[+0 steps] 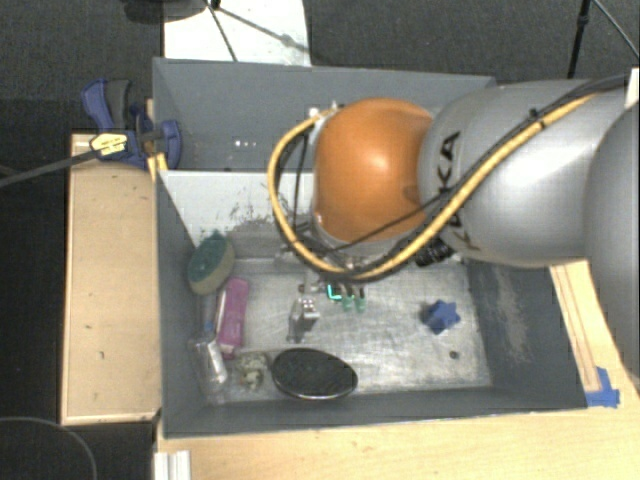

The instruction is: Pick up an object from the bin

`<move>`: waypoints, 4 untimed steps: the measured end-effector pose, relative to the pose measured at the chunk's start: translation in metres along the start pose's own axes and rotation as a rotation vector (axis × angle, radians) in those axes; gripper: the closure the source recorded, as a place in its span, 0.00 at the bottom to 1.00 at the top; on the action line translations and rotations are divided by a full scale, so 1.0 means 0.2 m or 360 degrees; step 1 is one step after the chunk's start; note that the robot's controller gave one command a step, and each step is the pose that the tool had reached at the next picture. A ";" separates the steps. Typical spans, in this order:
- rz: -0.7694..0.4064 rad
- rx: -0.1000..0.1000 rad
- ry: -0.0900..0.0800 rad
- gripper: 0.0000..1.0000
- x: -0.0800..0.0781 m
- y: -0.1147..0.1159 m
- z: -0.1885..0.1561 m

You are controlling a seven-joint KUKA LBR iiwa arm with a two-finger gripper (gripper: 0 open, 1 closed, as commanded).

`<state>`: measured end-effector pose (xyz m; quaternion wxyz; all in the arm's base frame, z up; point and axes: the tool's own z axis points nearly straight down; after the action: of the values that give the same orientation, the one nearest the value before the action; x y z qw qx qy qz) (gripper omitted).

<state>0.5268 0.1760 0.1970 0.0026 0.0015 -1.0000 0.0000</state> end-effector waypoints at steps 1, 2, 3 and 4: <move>0.0014 -0.0021 -0.0026 0.00 0.21 -0.04 0.61; -0.0168 -0.0002 -0.0016 0.00 0.25 -0.12 0.48; 0.0055 -0.0003 -0.0020 0.00 0.23 -0.26 0.41; 0.0013 -0.0005 -0.0023 0.00 0.22 -0.28 0.63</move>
Offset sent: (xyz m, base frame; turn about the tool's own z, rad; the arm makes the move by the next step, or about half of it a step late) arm -0.0472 -0.0144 -0.1270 0.0121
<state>0.4823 0.1195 0.0717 -0.0045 -0.0026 -1.0000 -0.0014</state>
